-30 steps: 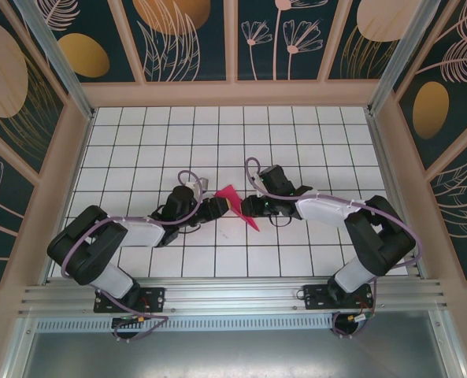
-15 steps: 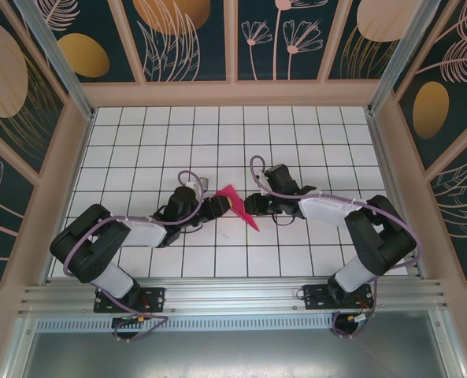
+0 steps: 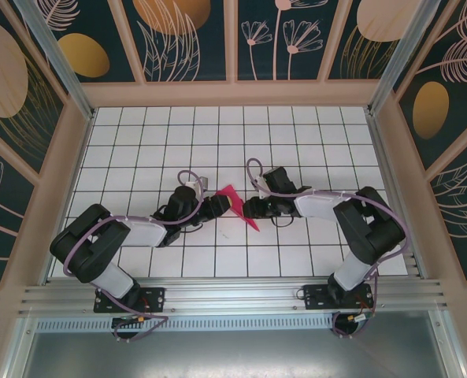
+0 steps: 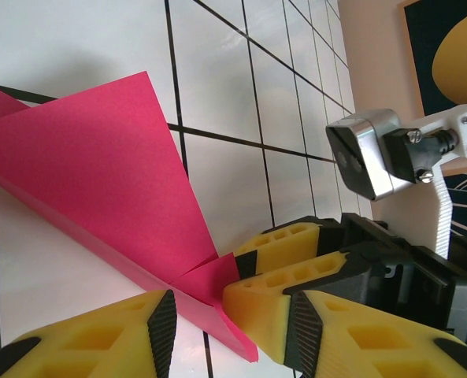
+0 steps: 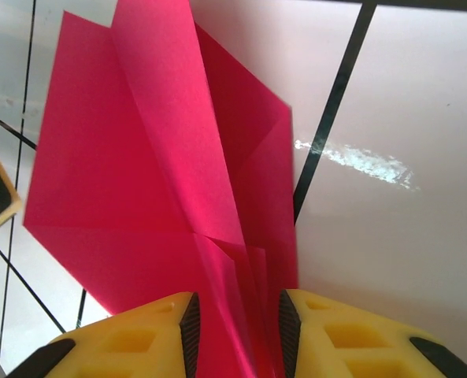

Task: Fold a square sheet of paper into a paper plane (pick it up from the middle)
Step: Move the paper plane to the center of the table.

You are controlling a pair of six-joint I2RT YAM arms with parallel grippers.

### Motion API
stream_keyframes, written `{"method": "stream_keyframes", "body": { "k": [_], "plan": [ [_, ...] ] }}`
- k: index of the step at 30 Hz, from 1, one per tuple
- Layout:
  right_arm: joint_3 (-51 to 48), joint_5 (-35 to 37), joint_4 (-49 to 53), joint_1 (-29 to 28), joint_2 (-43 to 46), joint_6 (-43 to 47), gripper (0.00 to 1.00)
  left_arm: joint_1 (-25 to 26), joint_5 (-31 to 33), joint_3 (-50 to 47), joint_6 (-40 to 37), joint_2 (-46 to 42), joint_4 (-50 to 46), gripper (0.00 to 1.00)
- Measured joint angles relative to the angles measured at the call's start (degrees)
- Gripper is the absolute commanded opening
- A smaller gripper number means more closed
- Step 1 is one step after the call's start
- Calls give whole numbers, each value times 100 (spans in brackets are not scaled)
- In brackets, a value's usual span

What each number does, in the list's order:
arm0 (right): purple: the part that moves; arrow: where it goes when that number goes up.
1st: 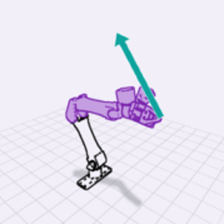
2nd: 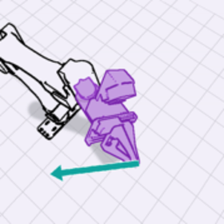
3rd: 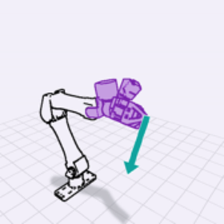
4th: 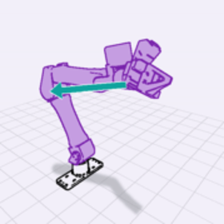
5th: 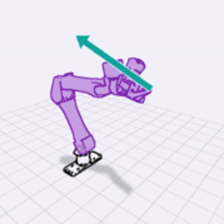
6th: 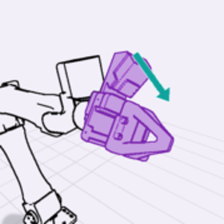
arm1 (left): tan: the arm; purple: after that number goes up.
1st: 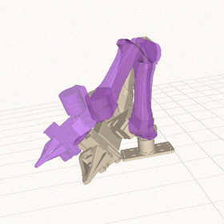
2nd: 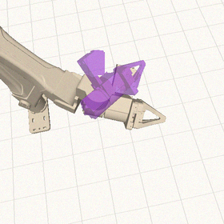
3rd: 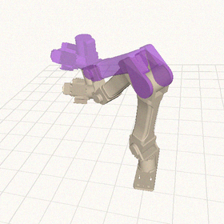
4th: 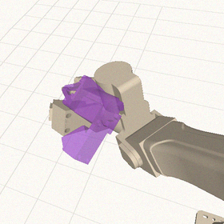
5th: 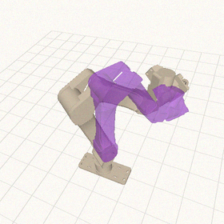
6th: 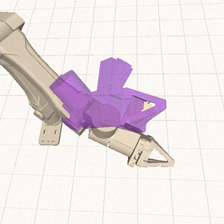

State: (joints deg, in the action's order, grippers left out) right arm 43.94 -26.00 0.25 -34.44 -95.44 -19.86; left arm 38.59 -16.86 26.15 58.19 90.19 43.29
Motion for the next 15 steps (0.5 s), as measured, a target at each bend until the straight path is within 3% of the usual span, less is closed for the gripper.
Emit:
{"method": "stream_keyframes", "body": {
  "k": [7, 15],
  "plan": [
    [90, -17, 92, -184, -151, 264, 25, 0, 33, 0, 20, -4, 0, 47],
    [654, 1134, 540, -962, -442, 457, 18, 0, 752, -382, 101, -776, -229, 48]
  ]
}}
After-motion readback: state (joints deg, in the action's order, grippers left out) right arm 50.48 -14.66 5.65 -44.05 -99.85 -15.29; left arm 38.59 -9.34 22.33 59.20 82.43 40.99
